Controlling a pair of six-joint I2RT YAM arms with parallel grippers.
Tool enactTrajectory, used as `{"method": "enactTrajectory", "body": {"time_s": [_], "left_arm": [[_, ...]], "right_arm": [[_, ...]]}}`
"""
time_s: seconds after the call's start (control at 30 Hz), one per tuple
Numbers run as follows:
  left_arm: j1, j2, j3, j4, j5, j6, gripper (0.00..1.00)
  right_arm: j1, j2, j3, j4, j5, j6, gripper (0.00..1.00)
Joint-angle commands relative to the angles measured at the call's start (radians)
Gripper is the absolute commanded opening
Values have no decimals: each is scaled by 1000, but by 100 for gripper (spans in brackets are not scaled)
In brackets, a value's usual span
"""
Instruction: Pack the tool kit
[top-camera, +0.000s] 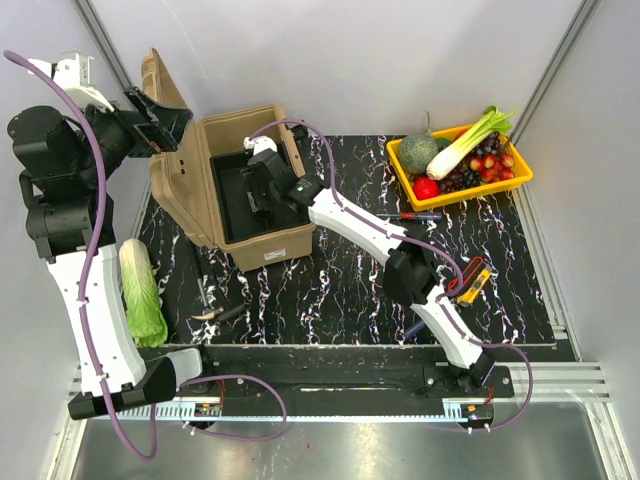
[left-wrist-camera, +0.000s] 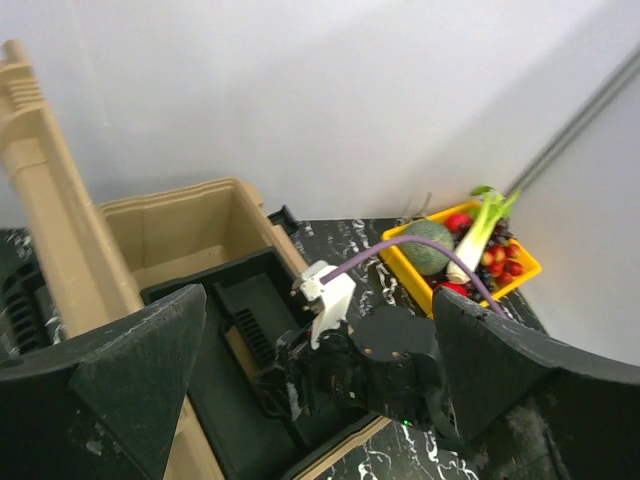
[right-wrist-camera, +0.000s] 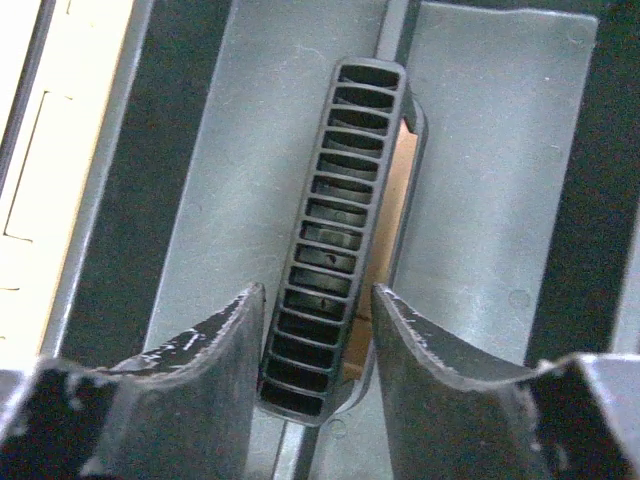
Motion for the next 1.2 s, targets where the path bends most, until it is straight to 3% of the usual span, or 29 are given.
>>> {"method": "enactTrajectory", "body": {"time_s": [0.0, 0.23, 0.83, 1.17], "left_arm": [[0, 7, 80, -57, -189, 57, 99], [-1, 6, 117, -101, -258, 90, 99], [-1, 1, 151, -129, -277, 88, 99], [-3, 3, 150, -132, -269, 87, 99]], "right_arm": [[14, -4, 45, -33, 116, -8, 45], [17, -18, 82, -34, 107, -20, 0], [16, -203, 145, 47, 136, -63, 0], [-35, -401, -53, 41, 251, -90, 0]]}}
